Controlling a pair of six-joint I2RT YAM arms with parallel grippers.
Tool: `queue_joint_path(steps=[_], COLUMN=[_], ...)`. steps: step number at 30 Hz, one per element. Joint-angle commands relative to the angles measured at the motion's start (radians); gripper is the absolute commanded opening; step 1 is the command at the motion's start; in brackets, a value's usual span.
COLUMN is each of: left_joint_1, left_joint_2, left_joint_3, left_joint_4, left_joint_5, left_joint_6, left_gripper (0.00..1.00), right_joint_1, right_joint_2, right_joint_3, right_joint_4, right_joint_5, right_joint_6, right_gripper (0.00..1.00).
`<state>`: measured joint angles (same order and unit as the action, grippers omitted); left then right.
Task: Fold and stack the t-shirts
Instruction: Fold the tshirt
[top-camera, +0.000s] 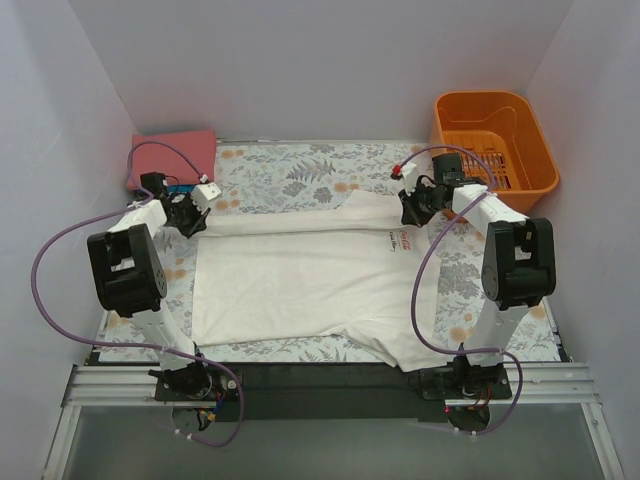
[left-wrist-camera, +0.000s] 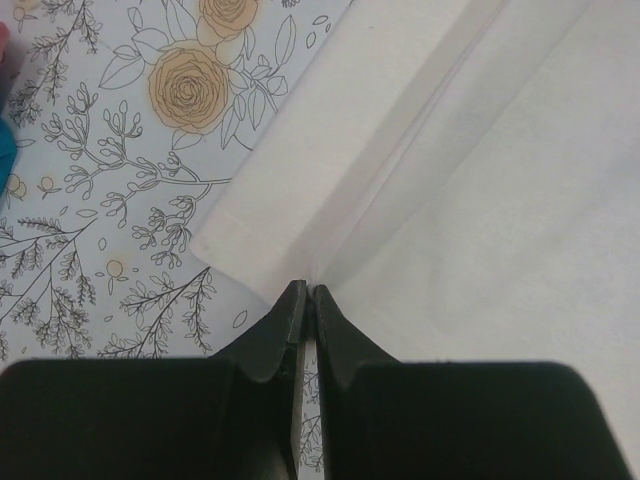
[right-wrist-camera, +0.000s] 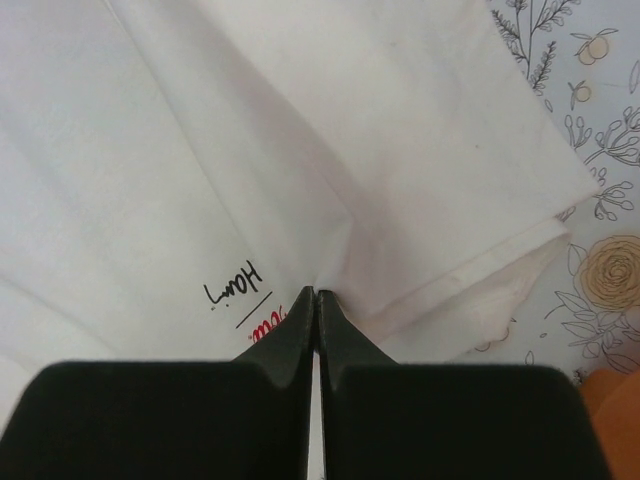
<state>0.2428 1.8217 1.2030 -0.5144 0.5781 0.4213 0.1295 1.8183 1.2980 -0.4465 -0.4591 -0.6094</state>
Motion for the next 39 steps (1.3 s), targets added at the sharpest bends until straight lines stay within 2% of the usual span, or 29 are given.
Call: queue_joint_path(steps=[1, 9, 17, 24, 25, 26, 27, 29, 30, 33, 35, 38, 39], left_joint_1=[0.009, 0.012, 0.013, 0.012, 0.009, 0.009, 0.009, 0.009, 0.009, -0.023, -0.095, -0.219, -0.262], left_joint_2=[0.022, 0.007, -0.004, 0.039, 0.039, 0.036, 0.033, 0.022, 0.019, 0.024, 0.045, 0.082, 0.115], left_joint_3=[0.010, 0.081, 0.055, 0.050, 0.056, 0.064, 0.078, 0.142, 0.173, 0.299, 0.355, 0.434, 0.458], left_joint_4=[0.030, 0.013, -0.030, -0.029, -0.033, -0.042, -0.076, -0.117, -0.157, -0.179, -0.170, -0.096, -0.052], left_joint_5=[-0.030, -0.026, -0.017, -0.055, -0.057, -0.049, -0.038, 0.021, 0.054, 0.109, 0.111, 0.098, 0.094], left_joint_6=[-0.004, -0.003, 0.059, 0.059, 0.059, 0.059, 0.056, 0.019, -0.007, -0.157, -0.244, -0.451, -0.564], left_gripper=[0.00, 0.00, 0.00, 0.00, 0.04, 0.10, 0.21, 0.30, 0.40, 0.45, 0.45, 0.45, 0.45], right_joint_1=[0.012, 0.009, 0.010, 0.039, 0.041, 0.039, 0.039, 0.032, 0.027, 0.006, -0.013, -0.028, -0.031], right_joint_2=[0.018, -0.014, -0.066, -0.024, -0.014, 0.002, 0.007, 0.001, -0.007, -0.043, -0.057, -0.031, -0.016], right_joint_3=[-0.008, 0.069, -0.038, -0.080, -0.075, -0.056, -0.045, -0.022, -0.002, 0.029, 0.064, 0.121, 0.139], right_joint_4=[0.005, -0.021, -0.057, -0.044, -0.047, -0.055, -0.064, -0.087, -0.093, -0.104, -0.103, -0.098, -0.090], right_joint_5=[-0.003, 0.016, 0.004, 0.007, 0.013, 0.020, 0.028, 0.039, 0.037, 0.013, 0.000, -0.010, -0.003], right_joint_6=[0.003, -0.001, -0.036, -0.035, -0.032, -0.030, -0.032, -0.026, -0.018, 0.011, 0.034, 0.083, 0.097], right_gripper=[0.01, 0.01, 0.01, 0.01, 0.02, 0.16, 0.22, 0.41, 0.45, 0.51, 0.51, 0.51, 0.50])
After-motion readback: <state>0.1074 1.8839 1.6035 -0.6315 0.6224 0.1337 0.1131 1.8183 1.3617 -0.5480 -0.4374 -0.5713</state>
